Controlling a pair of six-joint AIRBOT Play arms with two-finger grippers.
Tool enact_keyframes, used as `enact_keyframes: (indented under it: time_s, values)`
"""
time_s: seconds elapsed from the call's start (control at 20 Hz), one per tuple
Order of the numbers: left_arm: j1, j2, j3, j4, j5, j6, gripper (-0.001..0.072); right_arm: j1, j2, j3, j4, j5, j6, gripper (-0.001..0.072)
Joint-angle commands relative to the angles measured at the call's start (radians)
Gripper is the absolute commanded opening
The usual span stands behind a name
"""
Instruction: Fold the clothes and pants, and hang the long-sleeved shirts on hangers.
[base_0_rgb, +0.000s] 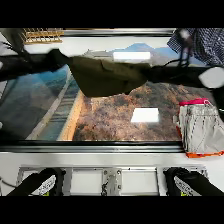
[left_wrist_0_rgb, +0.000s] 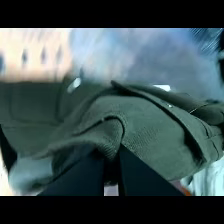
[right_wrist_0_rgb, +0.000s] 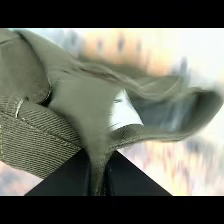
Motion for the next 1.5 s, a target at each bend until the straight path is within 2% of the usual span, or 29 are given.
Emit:
enact_keyframes:
  time_s: [0.0, 0.2, 0.35, 0.5, 0.65, 0.8, 0.95, 1.1, 1.3, 1.45]
  values:
    - [-0.020, 0.196, 0.146, 0.010, -0.003, 0.002, 0.0025, 0.000, 0.217, 0.093, -0.024, 0.034, 0.076, 0.0035]
    - [-0.089, 0.359, 0.162, 0.010, -0.004, -0.003, 0.0025, 0.000, 0.386, 0.093, -0.025, 0.161, 0.205, 0.0035]
    - [-0.135, 0.429, 0.162, 0.011, 0.020, -0.051, 0.0024, 0.000, 0.444, 0.093, -0.025, 0.317, 0.352, 0.0035]
    - [-0.142, 0.406, 0.152, 0.043, -0.004, -0.091, 0.0024, 0.001, 0.423, 0.085, -0.024, 0.483, 0.494, 0.0035]
    - [-0.142, 0.307, 0.051, 0.142, -0.054, -0.153, 0.0024, 0.003, 0.336, 0.042, -0.024, 0.558, 0.523, 0.0035]
    - [-0.142, 0.135, -0.092, 0.158, -0.034, -0.175, 0.0024, 0.003, 0.197, -0.046, -0.024, 0.535, 0.506, 0.0035]
    - [-0.142, -0.102, -0.132, 0.129, 0.087, -0.174, 0.0024, 0.001, -0.025, -0.074, -0.026, 0.469, 0.412, 0.0035]
    - [-0.142, -0.331, -0.003, 0.089, 0.180, -0.163, 0.0024, -0.002, -0.243, -0.046, -0.029, 0.269, 0.377, 0.0035]
    - [-0.128, -0.506, 0.185, 0.086, 0.105, -0.159, 0.0024, -0.038, -0.351, 0.022, -0.032, 0.119, 0.335, 0.0035]
    - [-0.108, -0.529, 0.227, 0.089, -0.049, -0.154, 0.0025, -0.042, -0.314, 0.020, -0.106, 0.165, 0.334, 0.0035]
